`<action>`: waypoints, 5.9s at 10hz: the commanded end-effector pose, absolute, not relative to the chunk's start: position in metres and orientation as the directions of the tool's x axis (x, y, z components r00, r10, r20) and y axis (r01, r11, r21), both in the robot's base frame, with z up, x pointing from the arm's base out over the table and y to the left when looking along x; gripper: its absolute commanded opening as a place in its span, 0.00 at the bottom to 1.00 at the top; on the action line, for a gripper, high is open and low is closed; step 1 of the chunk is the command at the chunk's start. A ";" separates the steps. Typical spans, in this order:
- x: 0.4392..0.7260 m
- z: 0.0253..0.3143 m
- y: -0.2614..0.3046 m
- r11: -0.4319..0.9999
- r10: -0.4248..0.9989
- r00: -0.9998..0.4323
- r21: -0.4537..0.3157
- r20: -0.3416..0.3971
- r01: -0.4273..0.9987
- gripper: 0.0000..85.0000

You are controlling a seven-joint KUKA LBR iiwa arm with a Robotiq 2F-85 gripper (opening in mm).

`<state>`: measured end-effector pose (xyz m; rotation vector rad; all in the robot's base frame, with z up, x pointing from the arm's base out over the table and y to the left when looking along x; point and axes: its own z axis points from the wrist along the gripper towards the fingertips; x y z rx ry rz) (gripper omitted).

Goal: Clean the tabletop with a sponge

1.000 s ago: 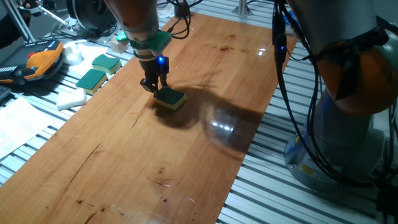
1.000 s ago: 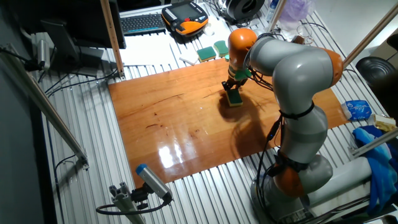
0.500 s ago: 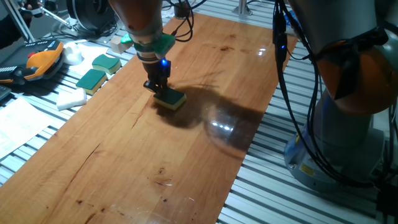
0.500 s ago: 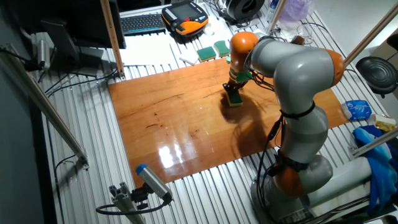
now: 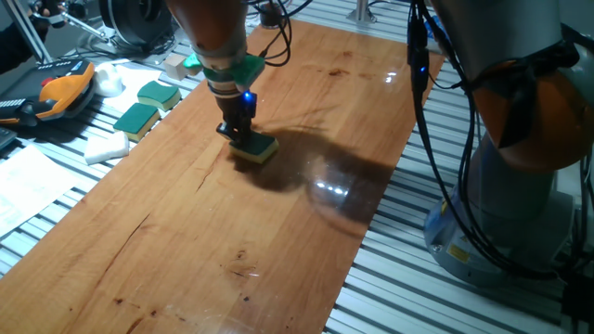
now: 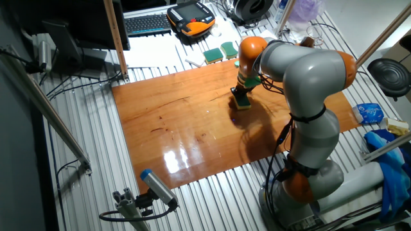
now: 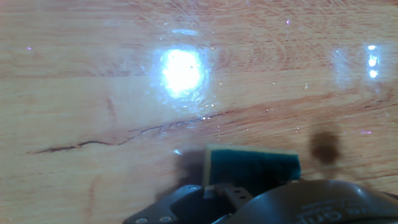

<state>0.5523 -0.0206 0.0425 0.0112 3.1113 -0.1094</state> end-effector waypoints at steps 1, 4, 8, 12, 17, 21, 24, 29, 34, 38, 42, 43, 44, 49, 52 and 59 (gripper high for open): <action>0.552 0.043 -0.021 0.998 0.004 -1.000 -0.070 -0.029 0.006 0.40; 0.553 0.043 -0.021 0.998 -0.028 -0.999 -0.062 -0.022 -0.027 0.00; 0.554 0.043 -0.020 0.998 -0.044 -0.999 -0.056 -0.030 -0.042 0.00; 0.563 0.045 -0.027 0.995 -0.058 -0.997 -0.085 -0.042 -0.054 0.00; 0.576 0.051 -0.038 0.993 -0.084 -0.996 -0.092 -0.041 -0.080 0.00; 0.594 0.060 -0.052 0.989 -0.114 -0.993 -0.097 -0.027 -0.111 0.00; 0.605 0.068 -0.059 0.992 -0.108 -0.994 -0.066 -0.001 -0.108 0.00; 0.601 0.071 -0.045 0.993 -0.024 -1.000 -0.115 0.007 -0.025 0.60; 0.573 0.056 -0.025 0.993 0.022 -1.000 -0.119 -0.020 0.024 0.60; 0.576 0.049 -0.031 0.993 0.009 -0.999 -0.120 -0.036 0.013 0.40; 0.578 0.039 -0.038 0.995 -0.022 -0.999 -0.097 -0.043 -0.017 0.20; 0.579 0.039 -0.040 0.996 -0.033 -0.999 -0.090 -0.039 -0.030 0.00; 0.581 0.039 -0.042 0.996 -0.044 -0.999 -0.078 -0.031 -0.042 0.00; 0.589 0.041 -0.051 0.994 -0.067 -0.997 -0.091 -0.041 -0.063 0.00; 0.595 0.042 -0.059 0.992 -0.082 -0.995 -0.098 -0.051 -0.077 0.00; 0.614 0.045 -0.088 0.988 -0.126 -0.991 -0.100 -0.048 -0.121 0.00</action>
